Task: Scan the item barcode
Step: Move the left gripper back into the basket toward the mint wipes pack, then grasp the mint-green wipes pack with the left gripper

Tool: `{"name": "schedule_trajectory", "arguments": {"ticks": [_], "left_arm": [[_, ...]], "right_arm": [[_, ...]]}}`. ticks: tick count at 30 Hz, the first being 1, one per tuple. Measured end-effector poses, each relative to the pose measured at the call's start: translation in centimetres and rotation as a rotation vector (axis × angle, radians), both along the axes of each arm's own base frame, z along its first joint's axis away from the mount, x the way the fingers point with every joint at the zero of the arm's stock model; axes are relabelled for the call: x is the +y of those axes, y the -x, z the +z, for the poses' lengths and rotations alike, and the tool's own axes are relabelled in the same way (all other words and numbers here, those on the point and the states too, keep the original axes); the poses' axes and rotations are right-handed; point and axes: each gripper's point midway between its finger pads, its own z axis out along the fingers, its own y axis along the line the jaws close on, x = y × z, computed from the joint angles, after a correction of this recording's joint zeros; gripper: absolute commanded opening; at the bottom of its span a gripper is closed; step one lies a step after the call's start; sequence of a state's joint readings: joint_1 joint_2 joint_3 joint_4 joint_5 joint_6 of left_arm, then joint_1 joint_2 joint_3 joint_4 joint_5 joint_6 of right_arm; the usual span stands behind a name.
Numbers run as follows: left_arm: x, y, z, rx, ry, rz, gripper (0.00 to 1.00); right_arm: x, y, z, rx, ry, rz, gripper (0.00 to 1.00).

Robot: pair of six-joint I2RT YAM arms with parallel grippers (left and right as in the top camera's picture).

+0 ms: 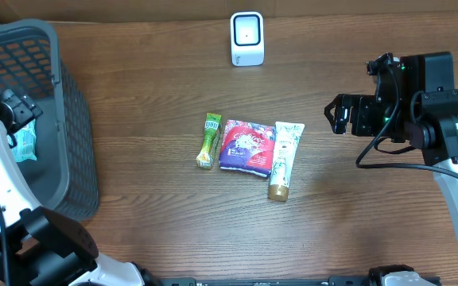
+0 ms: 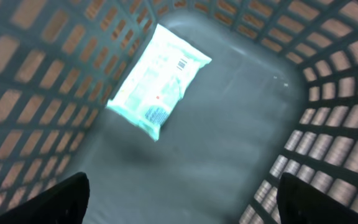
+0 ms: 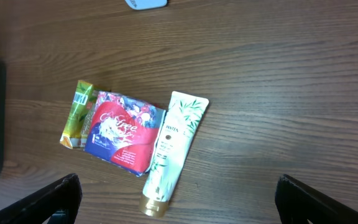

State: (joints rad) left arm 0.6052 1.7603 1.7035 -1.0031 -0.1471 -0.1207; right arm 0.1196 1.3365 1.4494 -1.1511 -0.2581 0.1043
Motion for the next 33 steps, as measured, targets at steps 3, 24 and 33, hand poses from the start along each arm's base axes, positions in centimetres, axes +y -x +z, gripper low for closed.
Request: {"name": "schedule_trajectory", "arguments": {"ticks": [3, 24, 33], "left_arm": [[0.6, -0.7, -2.1, 0.034, -0.032, -0.066, 0.85], [4.0, -1.4, -15.1, 0.330, -0.038, -0.249, 0.84], [5.5, -0.7, -16.0, 0.365, -0.069, -0.212, 0.82]], "right_arm": [[0.0, 0.0, 0.0, 0.001, 0.000, 0.000, 1.00], [0.0, 0.0, 0.0, 0.000, -0.001, 0.000, 1.00], [0.0, 0.0, 0.0, 0.000, 0.000, 0.000, 1.00]]}}
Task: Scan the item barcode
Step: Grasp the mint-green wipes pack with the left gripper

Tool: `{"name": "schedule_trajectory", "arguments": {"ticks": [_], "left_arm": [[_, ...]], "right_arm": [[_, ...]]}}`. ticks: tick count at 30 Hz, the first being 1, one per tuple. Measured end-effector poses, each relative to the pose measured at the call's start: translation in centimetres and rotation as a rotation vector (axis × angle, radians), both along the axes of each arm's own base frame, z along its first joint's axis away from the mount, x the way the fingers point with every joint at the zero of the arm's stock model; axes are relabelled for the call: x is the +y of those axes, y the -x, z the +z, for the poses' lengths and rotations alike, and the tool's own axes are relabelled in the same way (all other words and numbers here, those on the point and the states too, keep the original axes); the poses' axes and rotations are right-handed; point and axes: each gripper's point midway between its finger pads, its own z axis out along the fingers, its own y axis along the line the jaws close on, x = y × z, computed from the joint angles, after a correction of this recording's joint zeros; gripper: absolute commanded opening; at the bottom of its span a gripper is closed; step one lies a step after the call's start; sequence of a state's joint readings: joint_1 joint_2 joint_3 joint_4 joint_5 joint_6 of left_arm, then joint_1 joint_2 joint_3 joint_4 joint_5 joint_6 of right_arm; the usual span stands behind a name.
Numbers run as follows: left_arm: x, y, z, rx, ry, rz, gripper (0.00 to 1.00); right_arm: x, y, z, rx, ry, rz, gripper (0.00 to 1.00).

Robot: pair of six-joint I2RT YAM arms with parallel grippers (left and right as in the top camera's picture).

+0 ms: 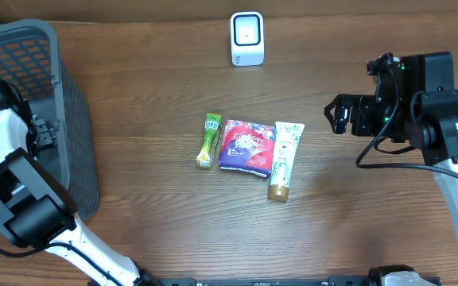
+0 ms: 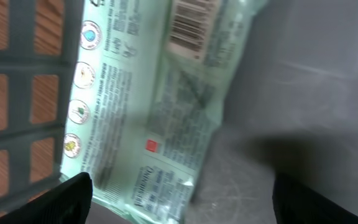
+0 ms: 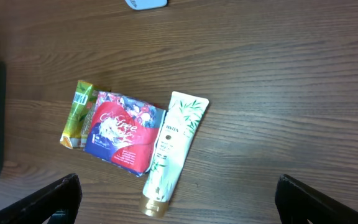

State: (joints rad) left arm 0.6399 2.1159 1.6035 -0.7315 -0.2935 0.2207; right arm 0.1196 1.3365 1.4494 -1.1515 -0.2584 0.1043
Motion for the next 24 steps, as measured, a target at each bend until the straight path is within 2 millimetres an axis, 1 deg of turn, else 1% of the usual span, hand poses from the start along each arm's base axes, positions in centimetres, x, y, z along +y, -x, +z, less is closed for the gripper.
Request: {"name": "schedule_trajectory", "arguments": {"ticks": [1, 3, 4, 5, 6, 10, 14, 16, 18, 20, 21, 23, 24], "left_arm": [[0.1, 0.0, 0.0, -0.001, -0.004, 0.002, 0.79], [0.3, -0.1, -0.1, -0.001, -0.008, 0.004, 0.68], [0.4, -0.1, -0.2, -0.002, -0.011, 0.005, 0.61], [0.5, -0.2, -0.3, -0.002, -0.013, 0.005, 0.50], [0.5, -0.2, -0.3, -0.001, -0.016, 0.003, 0.42], [0.9, 0.0, -0.5, 0.020, -0.035, -0.002, 0.42], [1.1, 0.1, -0.5, 0.021, -0.041, 0.002, 0.49], [1.3, 0.2, -0.4, 0.017, -0.042, 0.006, 0.50], [1.6, 0.3, -0.4, 0.011, -0.046, 0.013, 0.47], [1.9, 0.5, -0.4, 0.009, -0.047, 0.021, 0.37], [2.1, 0.6, -0.4, 0.008, -0.047, 0.025, 0.30], [2.2, 0.6, -0.5, 0.007, -0.046, 0.024, 0.13], [2.2, 0.6, -0.4, 0.006, -0.046, 0.023, 0.07]], "right_arm": [[0.0, 0.0, 0.0, 0.000, 0.000, 0.000, 1.00], [0.0, 0.0, 0.0, 0.000, 0.000, 0.000, 1.00], [0.0, 0.0, 0.0, 0.001, 0.000, 0.000, 1.00], [0.0, 0.0, 0.0, 0.000, 0.000, 0.000, 1.00], [0.0, 0.0, 0.0, 0.000, 0.000, 0.000, 1.00], [0.0, 0.0, 0.0, 0.001, 0.000, 0.000, 1.00], [0.0, 0.0, 0.0, 0.000, 0.000, 0.000, 1.00], [0.0, 0.0, 0.0, 0.000, 0.000, 0.000, 1.00], [0.0, 0.0, 0.0, 0.000, 0.000, 0.000, 1.00], [0.0, 0.0, 0.0, 0.000, 0.001, 0.000, 1.00], [0.0, 0.0, 0.0, 0.000, 0.000, 0.000, 1.00], [0.0, 0.0, 0.0, 0.000, 0.000, 0.000, 1.00], [0.0, 0.0, 0.0, 0.000, 0.000, 0.000, 1.00]]}}
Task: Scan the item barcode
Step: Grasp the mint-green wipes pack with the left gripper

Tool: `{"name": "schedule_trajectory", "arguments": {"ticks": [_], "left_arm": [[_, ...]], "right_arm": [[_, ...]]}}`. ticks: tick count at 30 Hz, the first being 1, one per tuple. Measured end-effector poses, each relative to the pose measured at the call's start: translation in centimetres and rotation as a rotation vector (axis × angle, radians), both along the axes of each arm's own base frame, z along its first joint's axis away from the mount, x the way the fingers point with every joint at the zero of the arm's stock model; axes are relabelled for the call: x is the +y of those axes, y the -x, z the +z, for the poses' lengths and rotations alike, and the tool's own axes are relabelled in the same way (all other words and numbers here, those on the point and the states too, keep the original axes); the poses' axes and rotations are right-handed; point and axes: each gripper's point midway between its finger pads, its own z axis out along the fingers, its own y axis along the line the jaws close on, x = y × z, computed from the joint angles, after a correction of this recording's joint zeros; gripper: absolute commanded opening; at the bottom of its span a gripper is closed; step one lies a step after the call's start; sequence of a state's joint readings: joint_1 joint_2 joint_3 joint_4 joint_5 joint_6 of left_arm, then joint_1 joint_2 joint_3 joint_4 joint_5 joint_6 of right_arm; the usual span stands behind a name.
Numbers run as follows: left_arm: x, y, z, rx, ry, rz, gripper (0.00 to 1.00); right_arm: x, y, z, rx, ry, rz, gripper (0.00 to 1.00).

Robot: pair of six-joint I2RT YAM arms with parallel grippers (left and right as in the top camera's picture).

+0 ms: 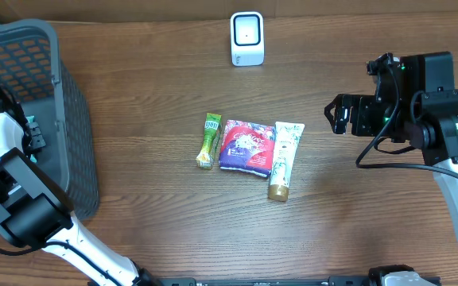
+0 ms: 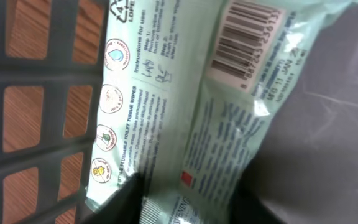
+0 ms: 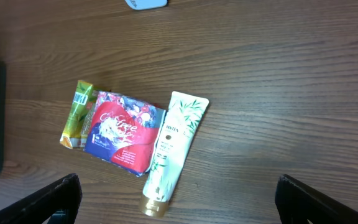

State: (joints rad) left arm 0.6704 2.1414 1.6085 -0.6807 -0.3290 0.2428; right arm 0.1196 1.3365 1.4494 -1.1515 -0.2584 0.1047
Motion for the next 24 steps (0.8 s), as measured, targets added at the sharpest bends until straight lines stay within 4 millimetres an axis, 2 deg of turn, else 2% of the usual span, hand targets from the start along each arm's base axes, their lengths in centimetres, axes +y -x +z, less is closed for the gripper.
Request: {"name": "schedule_trajectory", "arguments": {"ticks": [1, 14, 20, 24], "left_arm": [[0.0, -0.1, 0.0, -0.002, 0.002, -0.003, 0.04], [-0.8, -0.6, 0.1, -0.041, 0.064, -0.008, 0.04], [-2.7, -1.6, 0.7, -0.078, 0.151, -0.005, 0.04], [-4.7, -2.7, 2.3, -0.112, 0.213, 0.016, 0.04]], "right_arm": [[0.0, 0.0, 0.0, 0.000, 0.000, 0.000, 1.00], [0.0, 0.0, 0.0, 0.000, 0.000, 0.000, 1.00], [0.0, 0.0, 0.0, 0.000, 0.000, 0.000, 1.00], [0.0, 0.0, 0.0, 0.000, 0.000, 0.000, 1.00]]}}
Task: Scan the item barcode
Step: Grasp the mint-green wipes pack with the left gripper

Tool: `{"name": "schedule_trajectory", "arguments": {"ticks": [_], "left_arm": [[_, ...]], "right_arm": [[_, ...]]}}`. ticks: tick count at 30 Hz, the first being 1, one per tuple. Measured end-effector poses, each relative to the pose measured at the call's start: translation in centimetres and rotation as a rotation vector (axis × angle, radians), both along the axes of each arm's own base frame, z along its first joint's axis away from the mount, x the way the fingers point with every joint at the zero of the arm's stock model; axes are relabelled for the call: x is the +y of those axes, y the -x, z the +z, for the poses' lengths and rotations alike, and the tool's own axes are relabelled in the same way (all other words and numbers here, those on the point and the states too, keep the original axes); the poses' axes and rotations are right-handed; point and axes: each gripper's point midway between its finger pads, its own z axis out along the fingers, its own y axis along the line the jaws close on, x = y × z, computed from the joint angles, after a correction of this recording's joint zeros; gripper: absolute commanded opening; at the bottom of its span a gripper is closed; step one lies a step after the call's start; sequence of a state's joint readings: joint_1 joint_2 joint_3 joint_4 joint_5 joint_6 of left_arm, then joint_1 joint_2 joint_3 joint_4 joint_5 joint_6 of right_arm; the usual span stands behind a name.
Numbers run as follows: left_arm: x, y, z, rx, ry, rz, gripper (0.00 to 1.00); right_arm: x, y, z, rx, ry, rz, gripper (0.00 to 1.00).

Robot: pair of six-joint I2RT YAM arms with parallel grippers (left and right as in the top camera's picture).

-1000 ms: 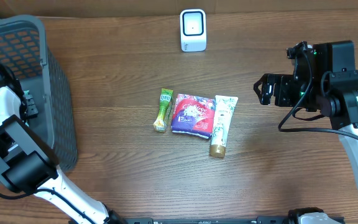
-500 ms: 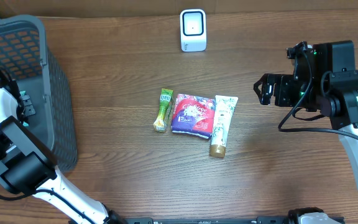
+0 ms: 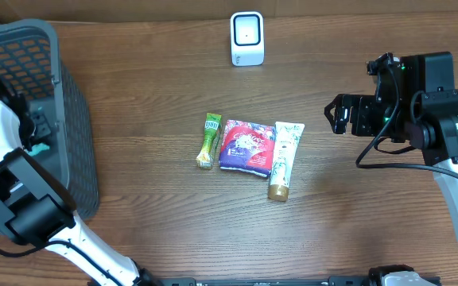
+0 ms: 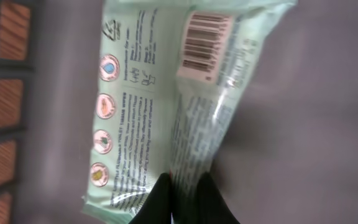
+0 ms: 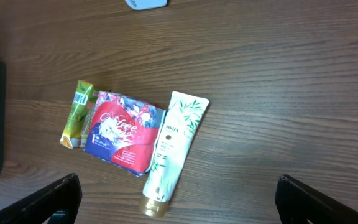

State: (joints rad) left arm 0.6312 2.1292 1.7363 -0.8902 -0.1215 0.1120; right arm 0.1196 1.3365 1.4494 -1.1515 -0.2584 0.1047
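A pale green wipes packet [image 4: 160, 106] with a barcode [image 4: 205, 45] near its top fills the left wrist view. My left gripper [image 4: 184, 202] is shut on the packet's lower edge, inside the grey basket [image 3: 44, 38]. From overhead, the left gripper [image 3: 35, 137] sits low in the basket with a bit of teal packet [image 3: 39, 148] showing beside it. The white scanner [image 3: 246, 38] stands at the table's far edge. My right gripper [image 3: 337, 114] hangs open on the right, nothing between its fingers [image 5: 59, 198].
A green stick pack [image 3: 208, 140], a red and purple pouch [image 3: 246, 146] and a white tube with a gold cap [image 3: 283, 159] lie side by side mid-table. The basket's mesh wall [image 3: 78, 151] stands between the left gripper and the table.
The left fingers, then part-way closed around the packet's edge, are now pinched shut on it. The basket wall has slid mostly out of the left wrist view. The right arm is unchanged.
My left gripper was open high over the packet lying on the basket floor. Then it was open close above the packet. Then its fingers stood narrowed around the packet's lower edge, and now they grip it. The right arm and table items stayed put.
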Motion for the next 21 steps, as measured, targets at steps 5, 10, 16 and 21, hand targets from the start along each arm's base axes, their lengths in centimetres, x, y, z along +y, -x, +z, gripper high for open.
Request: {"name": "schedule_trajectory", "arguments": {"ticks": [5, 10, 16, 21], "left_arm": [[-1.5, -1.5, 4.8, -0.115, 0.002, 0.000, 0.04], [-2.4, -1.6, 12.0, -0.270, -0.038, -0.009, 0.04], [-3.6, -1.0, 17.4, -0.378, -0.074, -0.031, 0.19], [-4.1, -0.5, 15.7, -0.329, -0.014, 0.006, 0.47]], "right_arm": [[0.0, 0.0, 0.0, 0.000, 0.000, 0.000, 1.00], [0.0, 0.0, 0.0, 0.000, 0.000, 0.000, 1.00], [0.0, 0.0, 0.0, 0.000, 0.000, 0.000, 1.00], [0.0, 0.0, 0.0, 0.000, 0.000, 0.000, 1.00]]}}
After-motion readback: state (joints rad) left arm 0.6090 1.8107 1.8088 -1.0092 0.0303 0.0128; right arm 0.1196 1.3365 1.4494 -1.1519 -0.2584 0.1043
